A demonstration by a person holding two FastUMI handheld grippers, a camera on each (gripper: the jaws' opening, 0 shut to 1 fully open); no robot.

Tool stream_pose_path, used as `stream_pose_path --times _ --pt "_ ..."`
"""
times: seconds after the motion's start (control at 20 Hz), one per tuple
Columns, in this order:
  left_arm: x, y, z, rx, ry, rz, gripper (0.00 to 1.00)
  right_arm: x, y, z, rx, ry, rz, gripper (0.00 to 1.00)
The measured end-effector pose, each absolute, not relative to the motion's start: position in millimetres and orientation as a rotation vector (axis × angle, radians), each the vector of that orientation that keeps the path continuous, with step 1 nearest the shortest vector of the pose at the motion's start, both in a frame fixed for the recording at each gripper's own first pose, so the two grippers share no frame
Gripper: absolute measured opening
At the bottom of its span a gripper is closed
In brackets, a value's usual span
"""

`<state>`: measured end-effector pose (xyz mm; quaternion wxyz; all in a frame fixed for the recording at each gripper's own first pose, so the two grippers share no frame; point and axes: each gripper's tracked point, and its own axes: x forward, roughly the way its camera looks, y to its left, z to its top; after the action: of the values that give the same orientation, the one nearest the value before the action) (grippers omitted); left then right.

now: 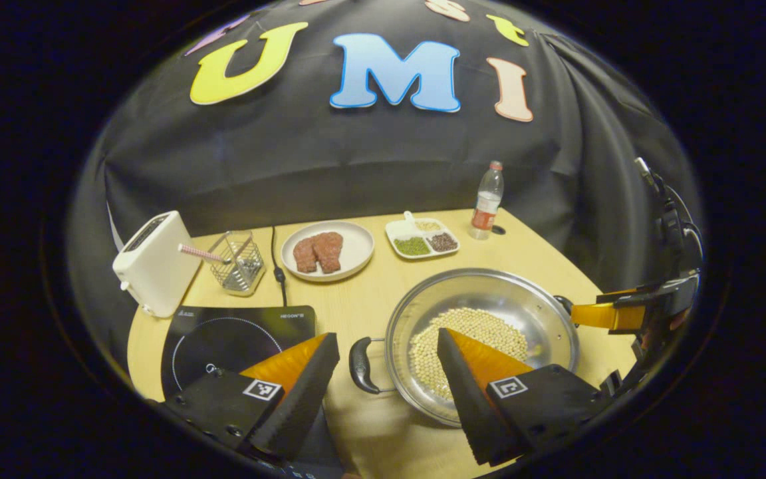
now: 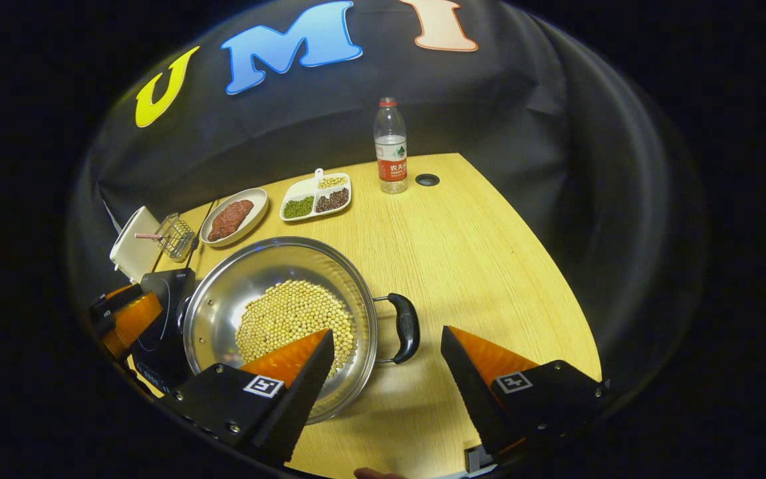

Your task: First push the handle of the pot to place it horizontally, then grasp the pot with both hands and set it on the induction cooktop.

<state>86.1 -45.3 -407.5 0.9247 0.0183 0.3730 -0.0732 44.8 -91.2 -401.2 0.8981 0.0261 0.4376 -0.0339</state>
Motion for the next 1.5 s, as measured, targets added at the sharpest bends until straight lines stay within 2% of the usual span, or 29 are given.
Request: stream_pose_path --times 0.05,0.1,0.15,0.3,0.7,0.8,0.9,1.0,1.1,1.15,1.25,1.35,1.45,1.5 --pt "87.3 -42.2 -416.6 0.037 0.781 -0.145 0.98 48.6 -91.5 -405.0 0.052 0.911 -0.071 1.0" --pt "87.7 -40.6 -426.0 0.036 0.797 -0.139 1.0 51.5 -92.2 -409.3 0.047 0.916 -0.07 0.99" --pt "90.1 -39.2 -433.2 0.035 0.81 -0.136 0.96 54.8 -92.4 -412.8 0.043 0.921 -0.069 0.99" --pt "93.4 -36.5 -453.9 0.033 0.846 -0.127 0.98 60.8 -93.0 -424.4 0.033 0.938 -0.072 0.99" --pt "97.9 -31.7 -502.2 0.027 0.931 -0.102 0.96 73.7 -92.4 -461.4 -0.002 0.999 -0.076 0.99" --pt "98.6 -35.5 -506.4 0.016 0.94 -0.11 0.84 76.2 -88.9 -469.4 0.0 1.014 -0.076 0.98" --pt "101.5 -39.6 -508.4 0.031 0.94 -0.121 0.8 76.9 -91.2 -473.6 -0.015 1.018 -0.084 0.96" --pt "102.1 -39.6 -507.6 0.051 0.938 -0.123 0.74 75.3 -95.1 -478.8 -0.032 1.033 -0.1 0.8" --pt "102.1 -39.1 -508.1 0.032 0.94 -0.118 0.7 76.7 -93.3 -483.2 -0.018 1.036 -0.094 0.8" --pt "102.3 -38.7 -507.7 0.032 0.939 -0.116 0.73 74.4 -93.6 -482.4 -0.012 1.05 -0.088 0.78" --pt "102.7 -37.6 -508.1 0.045 0.939 -0.116 0.74 73.0 -94.2 -481.9 0.024 1.061 -0.084 0.76" --pt "102.7 -37.6 -506.4 0.048 0.944 -0.114 0.65 73.5 -93.4 -479.2 0.045 1.067 -0.083 0.69" --pt "102.7 -35.7 -505.5 0.057 0.948 -0.112 0.68 73.2 -91.7 -482.3 0.047 1.062 -0.079 0.69" --pt "104.2 -36.7 -504.5 0.057 0.941 -0.112 0.64 71.8 -91.8 -479.0 0.06 1.07 -0.078 0.57"
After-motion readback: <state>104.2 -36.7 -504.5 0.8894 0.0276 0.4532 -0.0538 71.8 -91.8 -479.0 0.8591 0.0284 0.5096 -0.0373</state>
